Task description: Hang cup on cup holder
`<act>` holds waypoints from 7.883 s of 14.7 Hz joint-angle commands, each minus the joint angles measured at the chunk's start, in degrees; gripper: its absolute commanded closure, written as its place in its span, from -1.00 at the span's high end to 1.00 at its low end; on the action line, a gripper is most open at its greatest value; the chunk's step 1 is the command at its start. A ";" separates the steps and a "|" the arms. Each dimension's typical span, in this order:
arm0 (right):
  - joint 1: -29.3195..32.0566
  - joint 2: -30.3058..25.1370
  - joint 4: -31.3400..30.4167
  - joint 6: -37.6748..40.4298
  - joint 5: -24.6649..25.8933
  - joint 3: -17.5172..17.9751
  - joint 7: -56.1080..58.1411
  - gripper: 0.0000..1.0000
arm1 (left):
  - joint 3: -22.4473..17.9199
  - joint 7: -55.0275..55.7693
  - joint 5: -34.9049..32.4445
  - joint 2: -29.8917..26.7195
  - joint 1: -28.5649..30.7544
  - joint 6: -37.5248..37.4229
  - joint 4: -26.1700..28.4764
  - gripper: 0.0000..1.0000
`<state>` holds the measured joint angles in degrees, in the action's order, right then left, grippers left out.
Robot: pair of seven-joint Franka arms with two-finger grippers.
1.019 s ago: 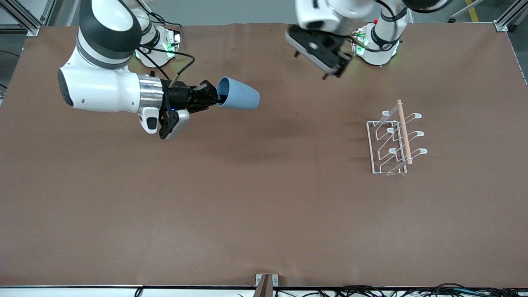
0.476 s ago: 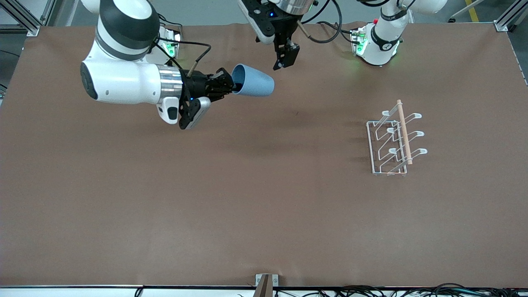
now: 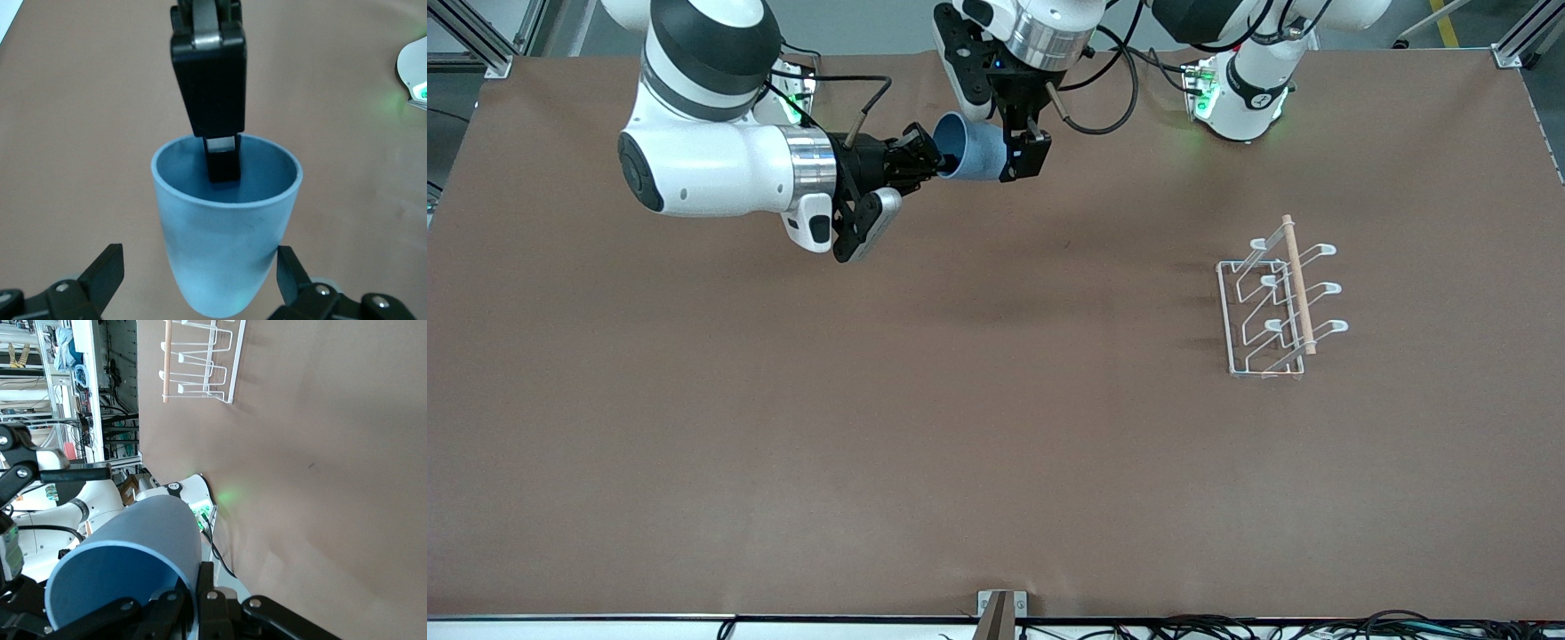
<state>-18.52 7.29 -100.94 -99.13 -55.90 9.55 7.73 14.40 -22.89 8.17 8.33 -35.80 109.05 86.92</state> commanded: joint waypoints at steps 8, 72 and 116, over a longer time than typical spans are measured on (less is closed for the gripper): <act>-0.11 0.27 1.97 2.36 -7.82 -0.50 -0.35 -0.93 | 1.69 -0.84 -0.70 1.24 -0.23 0.55 0.89 1.00; 19.92 -8.26 21.40 20.81 55.02 -5.77 -15.92 1.00 | 0.72 -2.00 -83.06 32.27 13.57 -43.31 12.31 1.00; 21.33 -7.47 15.60 15.28 55.99 -6.92 -12.74 0.99 | -5.69 27.90 -8.53 -17.65 37.83 -21.25 10.03 1.00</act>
<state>2.19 0.76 -84.65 -83.73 0.06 2.37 -5.86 9.23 6.46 -1.10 -8.86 2.42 87.62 97.41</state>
